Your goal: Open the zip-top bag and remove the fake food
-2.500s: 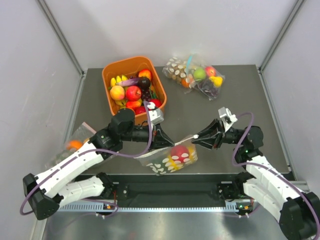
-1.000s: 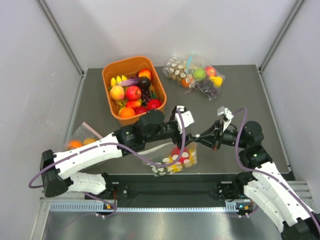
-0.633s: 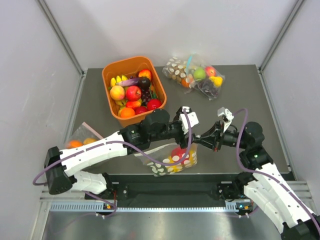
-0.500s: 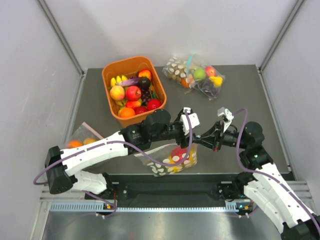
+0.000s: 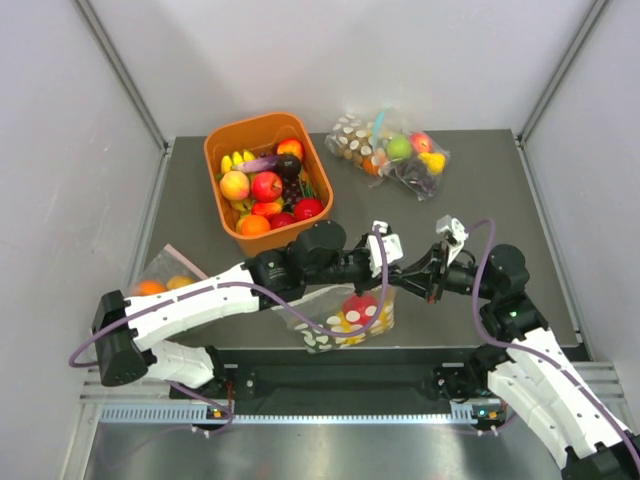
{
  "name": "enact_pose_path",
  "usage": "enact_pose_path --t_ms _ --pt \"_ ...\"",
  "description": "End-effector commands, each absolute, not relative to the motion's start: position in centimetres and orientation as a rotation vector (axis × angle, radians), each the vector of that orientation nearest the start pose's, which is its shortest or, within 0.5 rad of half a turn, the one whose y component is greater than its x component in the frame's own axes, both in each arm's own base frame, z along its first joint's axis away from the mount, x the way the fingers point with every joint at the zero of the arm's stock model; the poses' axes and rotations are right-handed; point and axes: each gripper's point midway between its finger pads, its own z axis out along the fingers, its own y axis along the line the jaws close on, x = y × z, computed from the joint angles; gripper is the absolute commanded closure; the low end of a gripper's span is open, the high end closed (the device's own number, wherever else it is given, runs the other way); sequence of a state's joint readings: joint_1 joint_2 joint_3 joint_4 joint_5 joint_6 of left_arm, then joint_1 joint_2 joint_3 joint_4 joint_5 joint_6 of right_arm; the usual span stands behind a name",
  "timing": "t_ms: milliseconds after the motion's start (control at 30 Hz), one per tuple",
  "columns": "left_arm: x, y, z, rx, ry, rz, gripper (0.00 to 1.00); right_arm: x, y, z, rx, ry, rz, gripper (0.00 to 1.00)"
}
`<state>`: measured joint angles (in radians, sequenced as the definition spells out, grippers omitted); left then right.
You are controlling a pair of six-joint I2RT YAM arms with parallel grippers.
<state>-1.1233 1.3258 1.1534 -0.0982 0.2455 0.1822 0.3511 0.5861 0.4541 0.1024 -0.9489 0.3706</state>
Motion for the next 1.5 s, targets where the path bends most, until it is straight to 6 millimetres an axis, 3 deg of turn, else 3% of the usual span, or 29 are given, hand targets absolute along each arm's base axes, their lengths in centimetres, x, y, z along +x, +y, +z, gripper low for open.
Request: enact_pose_path --t_ms 0,133,367,533,933,1467 --pt "16.8 -39.9 30.7 1.233 1.370 -0.825 0.97 13.6 21.7 26.6 -0.847 1.483 1.281 1.00" --pt "16.7 -38.9 30.9 1.221 1.381 -0.817 0.97 14.2 21.2 26.8 -0.818 1.507 1.222 1.00" --pt "16.5 -38.4 28.7 1.264 1.457 -0.800 0.97 14.2 21.0 28.0 -0.786 1.471 1.205 1.00" --pt "16.6 -37.6 28.3 1.252 1.474 -0.780 0.98 14.6 20.7 28.5 -0.767 1.467 1.169 1.00" --pt "16.6 -34.4 27.0 1.220 1.553 -0.719 0.99 16.5 19.9 28.4 -0.681 1.535 1.089 1.00" --pt "16.4 -30.5 26.7 1.158 1.609 -0.657 1.00 22.5 16.5 29.4 -0.507 1.636 0.838 1.00"
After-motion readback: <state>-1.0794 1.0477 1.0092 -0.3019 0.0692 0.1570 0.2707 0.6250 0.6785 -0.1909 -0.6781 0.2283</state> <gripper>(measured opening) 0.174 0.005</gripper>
